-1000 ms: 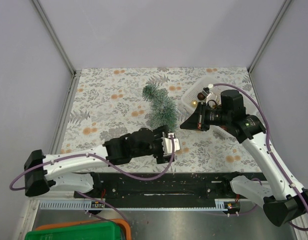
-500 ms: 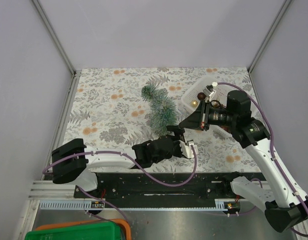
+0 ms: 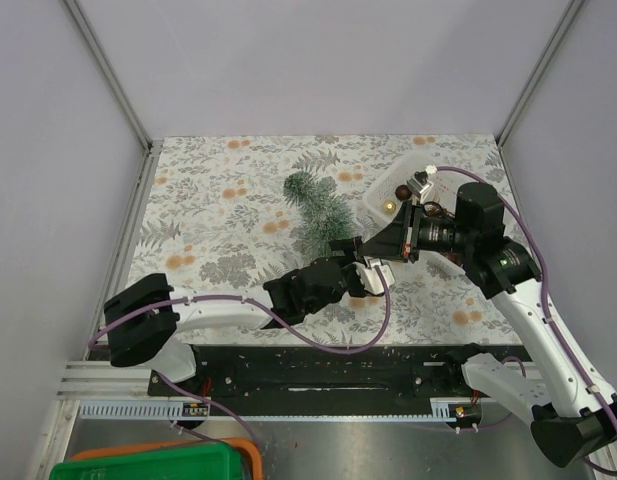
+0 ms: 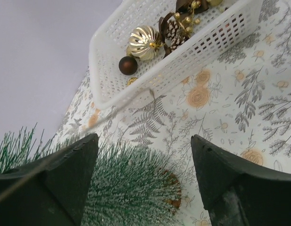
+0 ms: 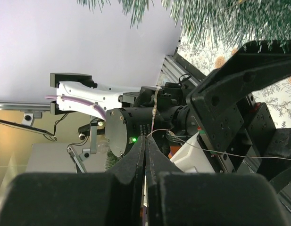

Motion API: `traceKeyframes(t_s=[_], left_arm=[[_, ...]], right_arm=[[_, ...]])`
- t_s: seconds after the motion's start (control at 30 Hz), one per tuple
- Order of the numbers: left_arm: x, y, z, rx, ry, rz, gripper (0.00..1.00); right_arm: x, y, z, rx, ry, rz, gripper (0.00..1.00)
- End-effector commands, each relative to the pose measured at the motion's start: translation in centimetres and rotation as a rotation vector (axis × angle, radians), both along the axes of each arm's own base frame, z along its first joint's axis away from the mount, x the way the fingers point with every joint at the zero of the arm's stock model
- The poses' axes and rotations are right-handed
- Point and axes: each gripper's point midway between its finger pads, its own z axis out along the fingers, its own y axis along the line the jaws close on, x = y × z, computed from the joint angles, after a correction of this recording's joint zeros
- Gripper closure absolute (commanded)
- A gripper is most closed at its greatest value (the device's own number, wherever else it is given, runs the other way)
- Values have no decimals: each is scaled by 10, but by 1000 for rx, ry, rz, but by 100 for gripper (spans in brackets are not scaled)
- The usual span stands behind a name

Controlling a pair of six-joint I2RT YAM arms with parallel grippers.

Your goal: Decorate the small christmas tree

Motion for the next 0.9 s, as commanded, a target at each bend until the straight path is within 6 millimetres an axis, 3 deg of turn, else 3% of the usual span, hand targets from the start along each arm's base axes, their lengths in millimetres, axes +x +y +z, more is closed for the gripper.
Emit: traceKeyframes(t_s=[0.0,0.17,0.4,0.53,0.63,0.77,0.87], left_arm=[[1,-18,34,-165,43,-33,20],[1,-25,28,-184,85,-77,35],[3,-29,31,-203,92,-89,71],[4,-29,33,-210,93,-84,77],[1,-26,35,-204,115,-79,91],[-16,-21,37,-164,241,-96,97],[-45,-15,27,-84,418,-160,100]], right_arm=[[-10,2,14,40,-33,44,100],[-10,3,18,53,-33,54,100],[-11,4,19,66,-33,63,100],[-12,4,20,71,-34,65,100],[-11,4,18,68,-35,68,100],[-9,2,19,64,-41,65,100],[-2,-1,18,50,-44,52,100]])
